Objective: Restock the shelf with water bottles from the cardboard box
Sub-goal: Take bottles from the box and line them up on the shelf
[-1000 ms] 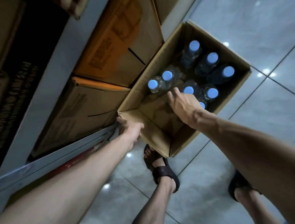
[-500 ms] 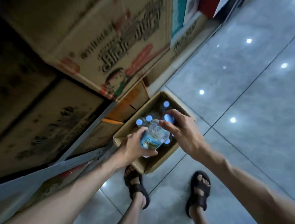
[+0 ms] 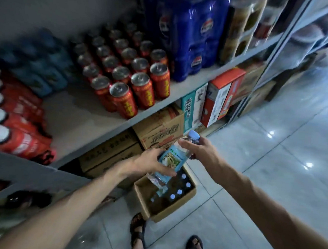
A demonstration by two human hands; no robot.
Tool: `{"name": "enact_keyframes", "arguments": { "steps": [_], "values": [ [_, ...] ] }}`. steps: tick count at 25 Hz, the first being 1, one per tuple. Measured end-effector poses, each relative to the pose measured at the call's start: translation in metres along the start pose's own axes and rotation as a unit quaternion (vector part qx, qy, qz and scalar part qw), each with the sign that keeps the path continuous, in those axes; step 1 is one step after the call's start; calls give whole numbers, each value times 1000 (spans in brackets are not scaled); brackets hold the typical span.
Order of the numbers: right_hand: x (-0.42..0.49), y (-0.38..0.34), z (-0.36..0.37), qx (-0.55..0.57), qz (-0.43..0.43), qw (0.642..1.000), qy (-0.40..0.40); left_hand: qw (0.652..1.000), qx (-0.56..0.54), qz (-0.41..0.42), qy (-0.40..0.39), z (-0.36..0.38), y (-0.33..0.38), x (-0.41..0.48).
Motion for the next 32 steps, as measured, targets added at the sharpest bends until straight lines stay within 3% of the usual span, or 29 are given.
{"name": "enact_keyframes", "arguments": {
  "steps": [4, 8, 16, 19, 23, 28, 32],
  "values": [
    [-68, -77, 4, -26, -2, 994, -109, 998, -34, 31, 51, -41, 68, -81],
    [-101, -136, 29, -34, -28, 988, -150, 992, -89, 39, 86, -82, 96, -143],
    [-93, -209, 124, -169, -160, 944, -236, 970, -168, 10, 176, -172, 60, -178],
    [-67, -230, 158, -195, -224, 933, -201, 959, -180, 29, 217, -207, 40, -155],
    [-34, -251, 200, -228, -296, 923, -95, 935, -79, -101, 330, -231, -29, -118],
    [12, -271, 276, -259, -358, 891, -109, 920, 99, -194, 324, -217, -88, -88],
    [39, -267, 336, -300, -396, 854, -155, 916, 104, -205, 328, -214, -107, -83]
  ]
}}
Point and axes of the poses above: each hand's wrist, its own x-axis towards the middle knuckle, its own z-axis out of the palm, y = z × x, the point moved 6 cm from there along x, towards the middle knuckle, and after that the axes turned 14 degrees about y, right-handed, at the moved point
